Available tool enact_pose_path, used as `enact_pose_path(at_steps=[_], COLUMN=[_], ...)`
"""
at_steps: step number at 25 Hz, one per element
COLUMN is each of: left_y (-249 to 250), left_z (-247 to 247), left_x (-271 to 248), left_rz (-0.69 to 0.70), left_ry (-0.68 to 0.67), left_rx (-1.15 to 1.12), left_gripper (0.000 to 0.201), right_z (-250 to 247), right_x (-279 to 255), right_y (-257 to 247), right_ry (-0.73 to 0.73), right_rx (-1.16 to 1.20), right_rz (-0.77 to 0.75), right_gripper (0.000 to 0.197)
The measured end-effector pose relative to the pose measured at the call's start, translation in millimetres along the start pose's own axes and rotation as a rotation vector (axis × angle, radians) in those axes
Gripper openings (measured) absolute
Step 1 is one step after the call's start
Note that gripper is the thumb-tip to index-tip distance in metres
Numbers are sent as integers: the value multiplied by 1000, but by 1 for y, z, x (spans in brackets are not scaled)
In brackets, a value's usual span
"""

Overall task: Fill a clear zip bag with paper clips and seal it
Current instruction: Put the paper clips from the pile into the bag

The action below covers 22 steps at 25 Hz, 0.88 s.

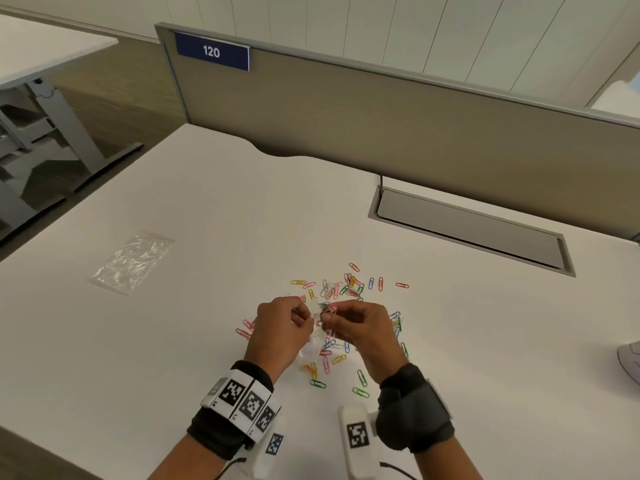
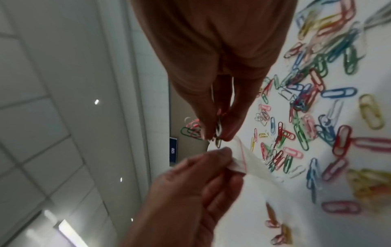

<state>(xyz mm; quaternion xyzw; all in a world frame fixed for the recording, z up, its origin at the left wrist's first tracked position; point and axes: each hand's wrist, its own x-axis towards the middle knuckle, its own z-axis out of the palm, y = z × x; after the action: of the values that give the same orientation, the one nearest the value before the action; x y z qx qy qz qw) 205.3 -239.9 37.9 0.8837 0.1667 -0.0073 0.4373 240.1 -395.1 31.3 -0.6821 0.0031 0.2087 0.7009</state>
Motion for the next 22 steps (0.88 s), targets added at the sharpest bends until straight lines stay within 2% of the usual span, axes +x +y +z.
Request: enact_pose_path(at_steps=[4,8,10,13,19,22], left_y=[2,-2,-1,4,3,2], left_z=[-5,-6,-4,0,0,0], left_x=[-3,-3,-5,-8,-8,-8], left_rz=[16,20,31,51,34,33], left_ry=[9,15,3,-17,-10,-6], left_rx=[-48,-62,-34,23,25,2], left_gripper=[3,4,3,6,9,10], right_z=[11,16,19,22,16,14], right_x=[-1,0,1,-1,-5,-5], right_y=[4,2,0,-5,-6,-6], right_ry=[63,90,71,50,-12,-2], right_rx=[-300,-726,-846,-843,-669,-536], right_rz=[-3,-52,-74,-84,-55,-9], right_gripper=[8,13,14,18,25,22])
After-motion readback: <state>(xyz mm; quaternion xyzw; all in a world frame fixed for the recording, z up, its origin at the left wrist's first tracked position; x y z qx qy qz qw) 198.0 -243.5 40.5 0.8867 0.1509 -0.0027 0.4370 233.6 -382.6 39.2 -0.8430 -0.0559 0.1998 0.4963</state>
